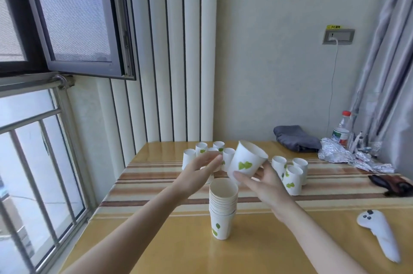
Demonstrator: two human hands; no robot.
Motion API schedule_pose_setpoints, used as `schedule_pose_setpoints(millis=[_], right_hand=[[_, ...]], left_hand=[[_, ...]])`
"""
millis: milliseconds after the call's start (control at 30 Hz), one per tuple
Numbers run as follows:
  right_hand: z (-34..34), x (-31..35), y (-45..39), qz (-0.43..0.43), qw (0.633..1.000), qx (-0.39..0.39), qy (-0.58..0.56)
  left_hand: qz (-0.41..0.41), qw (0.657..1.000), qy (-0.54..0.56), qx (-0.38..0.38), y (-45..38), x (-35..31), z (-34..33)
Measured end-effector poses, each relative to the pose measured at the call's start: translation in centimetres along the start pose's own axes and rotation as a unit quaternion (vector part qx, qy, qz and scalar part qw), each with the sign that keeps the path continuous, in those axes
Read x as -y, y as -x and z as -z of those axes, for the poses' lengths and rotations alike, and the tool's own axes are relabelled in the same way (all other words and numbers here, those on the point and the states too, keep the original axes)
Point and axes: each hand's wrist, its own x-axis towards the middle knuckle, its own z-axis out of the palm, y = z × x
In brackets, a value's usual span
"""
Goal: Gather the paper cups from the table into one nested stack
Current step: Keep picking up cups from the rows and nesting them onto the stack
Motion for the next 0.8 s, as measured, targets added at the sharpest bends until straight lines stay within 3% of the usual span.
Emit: schedule_pose_setpoints(millis=[200, 400, 467, 533, 633, 800], right_hand=[[-2.4, -2.3, 0.3, -0.003, 0.992, 0.084, 0.091], [2.6, -4.1, -0.8, -0.088, 0.974, 0.173, 0.112], [4.3, -4.1, -2.9, -0.114, 0.976, 0.152, 0.11], [5.7, -4.8, -6.3, -0.101, 0.978, 0.062, 0.174], [7.0, -6.7, -11.6, -0.069, 0.904, 0.01, 0.422], [6.3, -9.0, -17.1, -0.057, 0.736, 0.047, 0.673]], left_hand=[[0.046, 0.996, 0.058, -0.058, -0.8, 2.7, 1.5], [0.1, 0.986, 0.052, -0.125, -3.8, 6.2, 2.7], [0.122, 0.984, -0.007, -0.132, -5.8, 7.4, 2.9], [0.138, 0.979, -0.089, -0.12, -8.2, 8.4, 2.8], [0.139, 0.956, -0.251, -0.068, -11.7, 9.5, 2.0], [0.127, 0.896, -0.425, 0.019, -16.2, 11.6, 0.7]])
